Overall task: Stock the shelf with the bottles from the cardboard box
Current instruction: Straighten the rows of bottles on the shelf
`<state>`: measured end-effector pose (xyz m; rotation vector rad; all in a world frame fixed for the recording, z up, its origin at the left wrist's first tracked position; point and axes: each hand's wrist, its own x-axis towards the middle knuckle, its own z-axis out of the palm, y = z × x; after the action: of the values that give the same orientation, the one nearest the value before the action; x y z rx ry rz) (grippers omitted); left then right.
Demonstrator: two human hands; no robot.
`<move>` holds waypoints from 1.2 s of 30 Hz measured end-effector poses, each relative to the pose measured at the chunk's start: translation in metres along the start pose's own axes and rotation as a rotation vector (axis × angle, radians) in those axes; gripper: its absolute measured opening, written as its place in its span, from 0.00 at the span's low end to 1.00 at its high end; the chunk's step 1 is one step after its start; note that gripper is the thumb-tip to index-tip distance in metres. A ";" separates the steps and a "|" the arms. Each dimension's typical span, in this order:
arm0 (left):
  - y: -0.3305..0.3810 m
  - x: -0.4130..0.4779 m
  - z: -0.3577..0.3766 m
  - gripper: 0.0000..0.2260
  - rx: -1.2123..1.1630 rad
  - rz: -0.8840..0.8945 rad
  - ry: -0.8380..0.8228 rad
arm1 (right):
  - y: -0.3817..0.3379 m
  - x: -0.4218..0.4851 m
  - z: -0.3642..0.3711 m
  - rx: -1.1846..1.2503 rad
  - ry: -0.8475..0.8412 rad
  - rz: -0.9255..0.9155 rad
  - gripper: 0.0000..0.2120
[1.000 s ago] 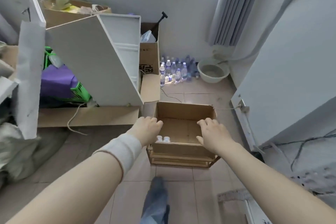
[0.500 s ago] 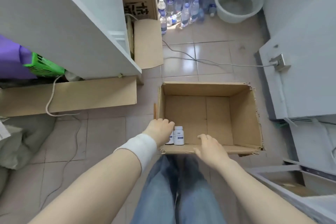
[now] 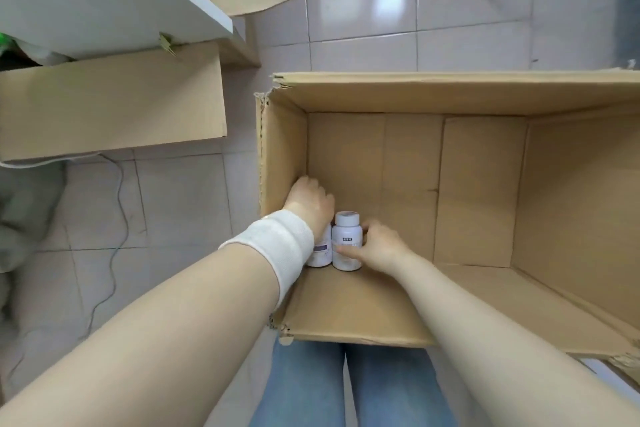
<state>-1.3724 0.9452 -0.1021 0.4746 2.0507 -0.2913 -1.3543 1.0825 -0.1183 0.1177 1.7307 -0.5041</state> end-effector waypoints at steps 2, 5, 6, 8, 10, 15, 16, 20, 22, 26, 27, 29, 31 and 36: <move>0.003 0.006 0.002 0.15 -0.016 0.008 -0.027 | 0.002 0.006 0.004 0.073 0.015 -0.005 0.17; 0.005 0.011 -0.001 0.16 -0.127 -0.002 -0.089 | 0.005 0.008 0.004 0.137 0.010 0.013 0.20; 0.005 0.011 -0.002 0.18 -0.196 -0.009 -0.114 | 0.008 0.007 0.002 0.166 0.010 0.023 0.19; 0.003 0.009 -0.005 0.23 -0.375 -0.037 -0.169 | 0.014 0.002 -0.004 0.215 0.039 0.053 0.19; 0.005 0.007 -0.007 0.28 -0.561 -0.073 -0.225 | 0.024 -0.004 -0.012 0.246 0.090 0.089 0.24; 0.015 0.010 0.001 0.24 -0.943 -0.176 -0.212 | 0.051 -0.006 -0.035 0.309 0.143 0.124 0.26; 0.018 0.012 0.003 0.23 -0.999 -0.202 -0.209 | 0.054 -0.004 -0.037 0.315 0.136 0.121 0.27; 0.032 0.013 0.009 0.21 -1.195 -0.311 -0.167 | 0.063 0.000 -0.036 0.331 0.122 0.084 0.25; 0.037 0.009 0.008 0.20 -1.257 -0.330 -0.136 | 0.065 -0.003 -0.037 0.348 0.132 0.073 0.24; 0.036 -0.011 -0.006 0.19 -1.352 -0.310 -0.046 | 0.071 -0.024 -0.049 0.388 0.137 0.053 0.24; 0.034 -0.020 -0.014 0.18 -1.373 -0.297 -0.003 | 0.071 -0.034 -0.055 0.399 0.137 0.052 0.24; 0.030 -0.039 -0.034 0.17 -1.441 -0.265 0.085 | 0.071 -0.060 -0.069 0.437 0.147 0.047 0.24; 0.025 -0.064 -0.062 0.14 -1.521 -0.213 0.149 | 0.070 -0.095 -0.084 0.522 0.193 0.035 0.24; 0.020 -0.139 -0.128 0.11 -1.636 -0.028 0.284 | 0.058 -0.197 -0.110 0.698 0.396 -0.074 0.23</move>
<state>-1.3999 0.9840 0.0822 -0.5602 1.8529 1.4187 -1.3891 1.2165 0.0689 0.6893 1.8693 -1.1884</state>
